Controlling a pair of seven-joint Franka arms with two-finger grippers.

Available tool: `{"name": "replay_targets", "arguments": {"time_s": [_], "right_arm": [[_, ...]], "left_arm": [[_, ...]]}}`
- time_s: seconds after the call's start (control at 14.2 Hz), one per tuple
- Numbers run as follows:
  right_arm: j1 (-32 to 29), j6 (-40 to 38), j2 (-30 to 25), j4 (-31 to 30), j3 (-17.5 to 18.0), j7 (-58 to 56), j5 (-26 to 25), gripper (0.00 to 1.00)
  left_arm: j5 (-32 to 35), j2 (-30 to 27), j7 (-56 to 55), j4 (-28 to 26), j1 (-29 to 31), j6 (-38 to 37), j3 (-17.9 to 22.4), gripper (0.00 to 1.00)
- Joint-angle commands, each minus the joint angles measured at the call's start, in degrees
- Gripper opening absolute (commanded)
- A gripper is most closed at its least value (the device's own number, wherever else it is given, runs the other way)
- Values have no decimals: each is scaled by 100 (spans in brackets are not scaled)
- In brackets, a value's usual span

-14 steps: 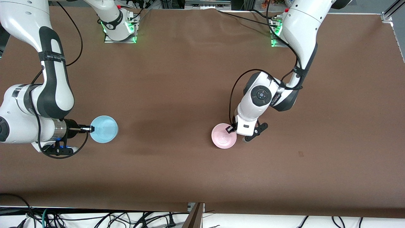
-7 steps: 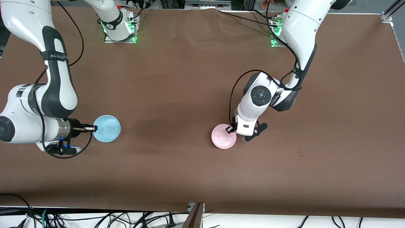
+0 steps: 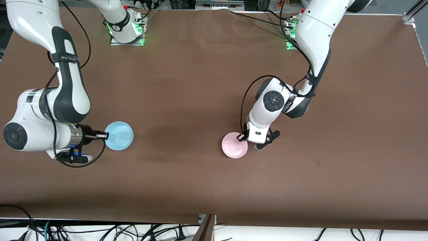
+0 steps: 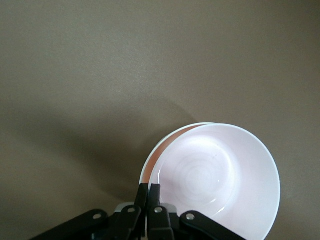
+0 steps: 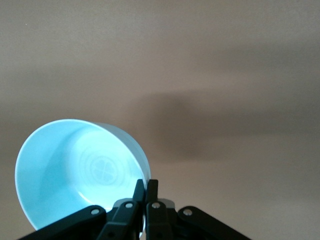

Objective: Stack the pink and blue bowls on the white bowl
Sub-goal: 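Carry the blue bowl with the right gripper toward the stacked bowls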

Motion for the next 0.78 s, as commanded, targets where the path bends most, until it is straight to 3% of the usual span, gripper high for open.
{"name": "replay_targets", "arguments": {"time_s": [0.0, 0.14, 0.28, 0.35, 0.42, 0.49, 0.71], "right_arm": [[129, -77, -139, -51, 20, 365, 14, 0], [244, -77, -147, -51, 20, 620, 75, 0], [349, -77, -147, -43, 20, 901, 180, 0], [411, -77, -147, -43, 20, 1042, 216, 0], [472, -68, -147, -43, 29, 1226, 216, 0], [551, -50, -147, -34, 29, 1376, 216, 0], [815, 81, -147, -8, 125, 2077, 408, 0]], "left_arm": [[126, 21, -94, -13, -72, 119, 46, 0], [126, 21, -86, 5, -72, 119, 46, 3], [126, 4, -77, 5, -45, 110, 46, 21], [126, -5, -68, 22, -28, 110, 46, 36], [126, -5, -59, 40, -28, 110, 46, 59], [126, -14, -42, 49, -19, 93, 37, 64], [126, -162, -33, 93, 25, 5, 63, 64]]}}
